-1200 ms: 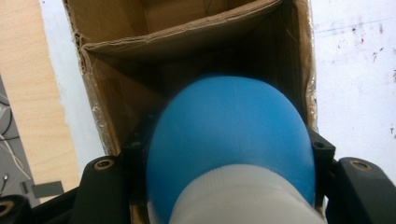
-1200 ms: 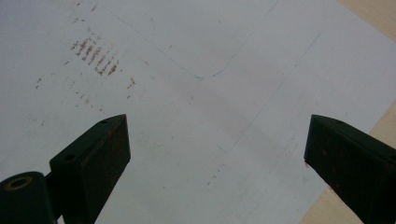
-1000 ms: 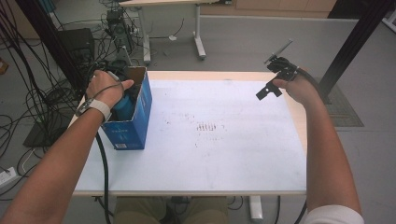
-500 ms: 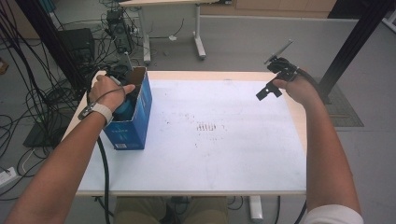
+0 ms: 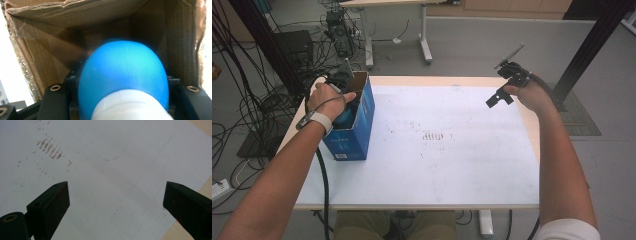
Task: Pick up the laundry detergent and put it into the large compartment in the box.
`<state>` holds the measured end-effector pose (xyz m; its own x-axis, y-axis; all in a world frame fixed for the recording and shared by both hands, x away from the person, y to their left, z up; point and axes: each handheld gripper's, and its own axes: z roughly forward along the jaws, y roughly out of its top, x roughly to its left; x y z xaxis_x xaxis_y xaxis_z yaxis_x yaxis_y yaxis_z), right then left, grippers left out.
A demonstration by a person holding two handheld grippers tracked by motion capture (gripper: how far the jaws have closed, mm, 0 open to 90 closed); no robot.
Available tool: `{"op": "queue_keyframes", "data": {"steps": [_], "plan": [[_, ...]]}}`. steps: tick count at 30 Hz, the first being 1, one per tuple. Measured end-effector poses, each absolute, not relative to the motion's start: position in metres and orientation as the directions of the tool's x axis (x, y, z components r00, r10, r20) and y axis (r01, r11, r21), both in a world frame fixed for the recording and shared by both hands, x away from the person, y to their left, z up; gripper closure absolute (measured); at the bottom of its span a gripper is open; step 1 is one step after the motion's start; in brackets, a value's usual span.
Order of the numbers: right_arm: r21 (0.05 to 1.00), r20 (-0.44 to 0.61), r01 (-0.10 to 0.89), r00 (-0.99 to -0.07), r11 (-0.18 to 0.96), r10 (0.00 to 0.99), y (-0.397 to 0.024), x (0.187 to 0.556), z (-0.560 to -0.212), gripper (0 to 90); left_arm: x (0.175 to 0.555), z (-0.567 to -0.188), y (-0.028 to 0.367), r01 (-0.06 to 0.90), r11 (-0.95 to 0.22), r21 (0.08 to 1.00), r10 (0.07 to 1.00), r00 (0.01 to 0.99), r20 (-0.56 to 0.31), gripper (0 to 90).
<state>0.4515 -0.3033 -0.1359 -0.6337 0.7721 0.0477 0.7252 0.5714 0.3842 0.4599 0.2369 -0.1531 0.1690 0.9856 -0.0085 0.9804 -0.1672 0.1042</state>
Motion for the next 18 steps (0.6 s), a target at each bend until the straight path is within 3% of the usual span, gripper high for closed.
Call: {"op": "queue_keyframes", "data": {"steps": [18], "plan": [[0.385, 0.052, 0.729, -0.630, 0.566, 0.775, -0.3056, 0.4504, -0.1363, 6.9, 0.4600, -0.1536, 0.2378, 0.980, -0.167, 0.107, 0.986, 0.169, -0.010, 38.8]]}}
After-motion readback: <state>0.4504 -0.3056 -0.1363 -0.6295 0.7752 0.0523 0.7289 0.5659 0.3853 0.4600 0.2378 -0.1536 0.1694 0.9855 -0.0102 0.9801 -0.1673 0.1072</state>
